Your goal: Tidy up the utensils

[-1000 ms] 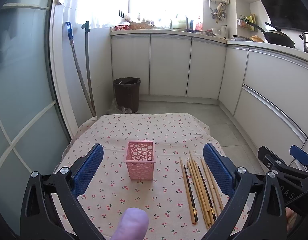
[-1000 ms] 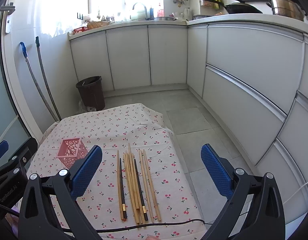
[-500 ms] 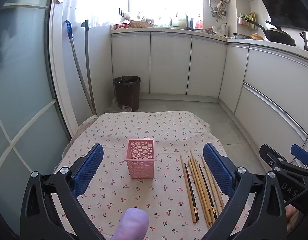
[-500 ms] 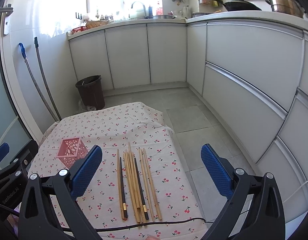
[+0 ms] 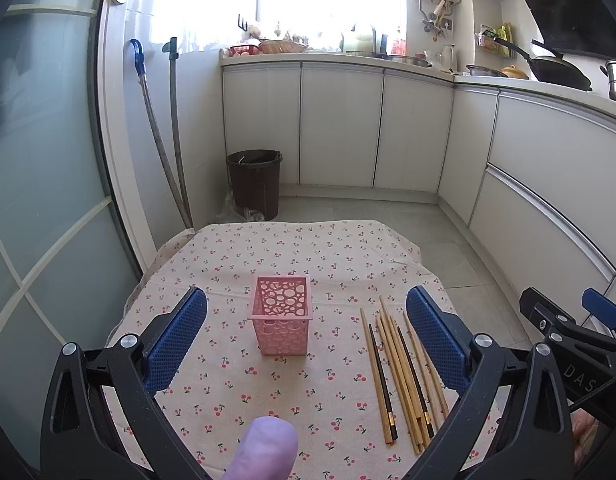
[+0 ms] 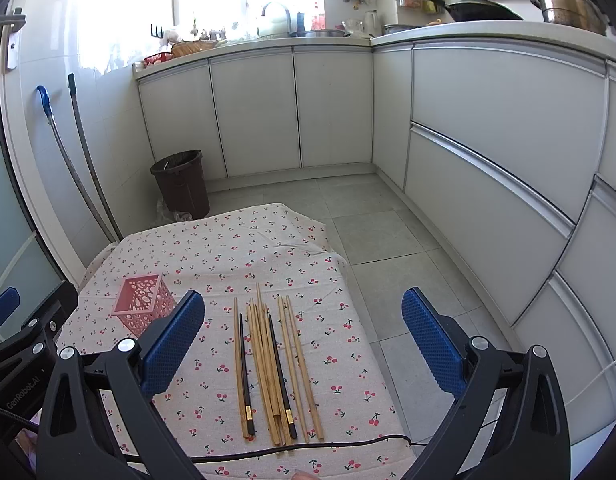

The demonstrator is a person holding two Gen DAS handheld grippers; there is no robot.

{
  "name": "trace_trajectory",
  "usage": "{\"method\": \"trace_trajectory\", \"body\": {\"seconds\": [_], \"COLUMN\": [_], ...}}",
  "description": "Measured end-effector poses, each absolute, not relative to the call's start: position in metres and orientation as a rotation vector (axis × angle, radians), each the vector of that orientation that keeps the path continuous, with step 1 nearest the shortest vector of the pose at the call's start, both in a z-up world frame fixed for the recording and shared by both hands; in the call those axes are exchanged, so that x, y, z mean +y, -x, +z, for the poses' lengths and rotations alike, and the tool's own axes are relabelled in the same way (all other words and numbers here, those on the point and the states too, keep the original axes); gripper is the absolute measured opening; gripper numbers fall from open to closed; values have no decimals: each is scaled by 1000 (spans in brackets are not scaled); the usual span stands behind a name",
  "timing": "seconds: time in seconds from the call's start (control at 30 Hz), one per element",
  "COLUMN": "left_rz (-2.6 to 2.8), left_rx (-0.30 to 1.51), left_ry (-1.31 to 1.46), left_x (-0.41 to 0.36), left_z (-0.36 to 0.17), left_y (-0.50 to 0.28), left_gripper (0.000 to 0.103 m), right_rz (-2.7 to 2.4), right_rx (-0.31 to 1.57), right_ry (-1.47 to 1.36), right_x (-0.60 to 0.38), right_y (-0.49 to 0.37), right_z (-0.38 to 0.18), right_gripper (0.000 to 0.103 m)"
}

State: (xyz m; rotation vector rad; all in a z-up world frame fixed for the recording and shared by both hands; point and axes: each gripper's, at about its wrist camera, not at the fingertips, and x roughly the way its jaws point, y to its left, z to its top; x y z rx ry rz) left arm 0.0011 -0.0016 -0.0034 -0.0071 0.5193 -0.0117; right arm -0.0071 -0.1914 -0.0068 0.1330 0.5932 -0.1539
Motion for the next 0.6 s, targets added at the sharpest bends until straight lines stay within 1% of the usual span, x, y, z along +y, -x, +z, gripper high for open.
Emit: {"method": "trace_trajectory", "body": {"seconds": [0.6], "left_rz": [-11], "left_rx": [521], "left_ry": [7], "left_x": [-1], "left_z": [-3], "left_y": [-1], "left_gripper": [96], "right_rz": [-153], "right_rx": [596], "right_ry": [-132], "right_x": [-190], "right_y": [8], "right_z": [-8], "right_gripper": [96]}}
